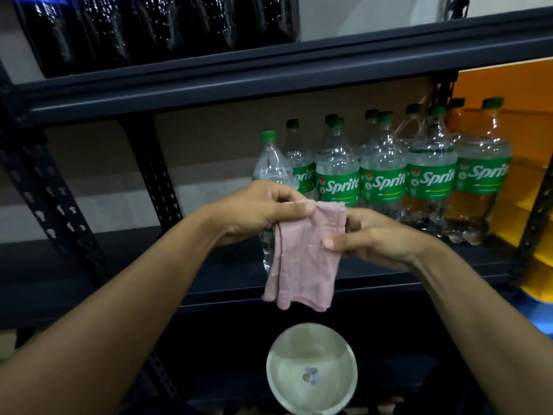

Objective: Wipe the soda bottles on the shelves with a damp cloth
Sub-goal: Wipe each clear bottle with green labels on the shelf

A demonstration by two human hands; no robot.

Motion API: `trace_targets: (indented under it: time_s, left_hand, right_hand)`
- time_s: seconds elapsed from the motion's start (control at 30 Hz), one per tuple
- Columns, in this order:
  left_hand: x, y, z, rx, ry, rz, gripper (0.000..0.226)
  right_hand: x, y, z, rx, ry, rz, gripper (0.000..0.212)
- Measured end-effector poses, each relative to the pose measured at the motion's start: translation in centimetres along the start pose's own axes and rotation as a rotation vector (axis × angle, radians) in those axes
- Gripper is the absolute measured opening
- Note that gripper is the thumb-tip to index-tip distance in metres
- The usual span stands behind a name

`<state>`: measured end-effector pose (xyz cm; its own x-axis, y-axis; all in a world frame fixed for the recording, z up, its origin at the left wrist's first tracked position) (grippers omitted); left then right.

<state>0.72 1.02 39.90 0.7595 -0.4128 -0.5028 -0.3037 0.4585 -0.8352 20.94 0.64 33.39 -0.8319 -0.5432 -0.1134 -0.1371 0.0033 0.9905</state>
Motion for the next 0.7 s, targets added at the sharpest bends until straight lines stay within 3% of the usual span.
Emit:
trace_targets:
  time_s: [0.07,0.17,0.33,0.5,0.6,0.7]
  left_hand:
    - [-0.4,-0.3,0.3,-0.018,-0.002,-0.026,0.028]
    - [-1.2,0.2,0.0,-0.057,0.036,0.120,0.029]
    - [-1.4,0.0,0.6,-0.033,-0.113,-0.190,0.043]
    - [-2.8,1.8,1.2,-0.035,-0.287,-0.051,0.010]
    - [-3.6,2.9,0.8,0.037,-0.441,-0.066,0.007]
    - [-5.3,5.6,0.7,0.052,-0.761,-0.314,0.016]
  right_hand:
    - [0.1,-0.8,0.4,0.066,0.050,-0.108,0.057]
    - [-0.4,0.0,0.3,0.040,0.052,-0.135,0.040]
    - [1.6,0.1,2.3,0.005,0.121,0.409,0.036]
    - [3.2,-0.3,3.9,-0.006,0.151,0.701,0.067]
    - [2.4,0.5,3.3,0.006,-0.005,0.744,0.063]
    - [1.3,2.1,2.2,-0.043,-0.303,0.611,0.037]
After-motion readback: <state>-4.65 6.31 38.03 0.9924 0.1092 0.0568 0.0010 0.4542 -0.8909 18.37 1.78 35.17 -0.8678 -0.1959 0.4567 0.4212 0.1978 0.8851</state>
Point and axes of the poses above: each hand's wrist, its own z-axis towards the middle knuckle, its own x-axis out of the palm, y = z × x, the point moved 3 cm from there along z, towards the middle knuckle, and after that the axes turned 11 degrees about x, right-handed, at the moved point
